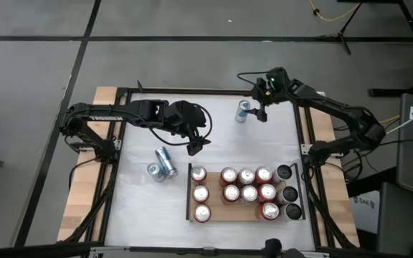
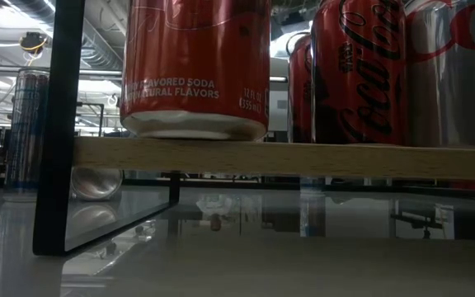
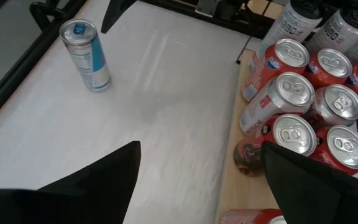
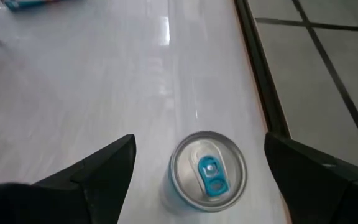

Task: Place canned beverage on shelf
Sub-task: Put the top right blue soda can on the shelf

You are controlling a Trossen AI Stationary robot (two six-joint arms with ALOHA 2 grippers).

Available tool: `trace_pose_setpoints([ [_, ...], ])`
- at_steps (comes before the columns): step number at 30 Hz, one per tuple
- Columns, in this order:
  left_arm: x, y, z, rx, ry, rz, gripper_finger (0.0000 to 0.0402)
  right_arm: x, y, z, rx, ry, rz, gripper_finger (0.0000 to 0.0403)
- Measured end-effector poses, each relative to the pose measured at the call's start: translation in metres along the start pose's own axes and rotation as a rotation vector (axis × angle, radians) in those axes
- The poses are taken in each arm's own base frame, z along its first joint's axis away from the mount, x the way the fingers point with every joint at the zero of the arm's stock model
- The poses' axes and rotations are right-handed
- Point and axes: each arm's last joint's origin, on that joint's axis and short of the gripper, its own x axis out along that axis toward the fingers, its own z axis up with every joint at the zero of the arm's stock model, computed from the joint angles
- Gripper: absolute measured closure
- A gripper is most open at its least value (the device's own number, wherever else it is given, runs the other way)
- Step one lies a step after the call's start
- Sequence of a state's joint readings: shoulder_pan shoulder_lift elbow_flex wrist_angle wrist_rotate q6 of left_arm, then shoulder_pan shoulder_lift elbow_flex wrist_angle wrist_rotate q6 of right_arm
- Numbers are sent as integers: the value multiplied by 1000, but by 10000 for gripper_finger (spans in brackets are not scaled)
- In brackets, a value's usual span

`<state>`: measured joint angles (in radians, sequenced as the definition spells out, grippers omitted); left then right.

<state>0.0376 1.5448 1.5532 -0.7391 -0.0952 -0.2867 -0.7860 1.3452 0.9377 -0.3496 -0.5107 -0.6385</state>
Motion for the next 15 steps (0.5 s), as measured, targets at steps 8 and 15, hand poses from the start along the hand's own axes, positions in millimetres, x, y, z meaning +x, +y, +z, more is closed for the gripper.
trace_pose_setpoints([
  [8, 0, 0, 0, 0, 0, 0, 79, 12, -4, -8, 17, 59, -16, 56],
  [15, 0, 0, 0, 0, 0, 0, 79, 16, -6, -11, 23, 80, -22, 56],
])
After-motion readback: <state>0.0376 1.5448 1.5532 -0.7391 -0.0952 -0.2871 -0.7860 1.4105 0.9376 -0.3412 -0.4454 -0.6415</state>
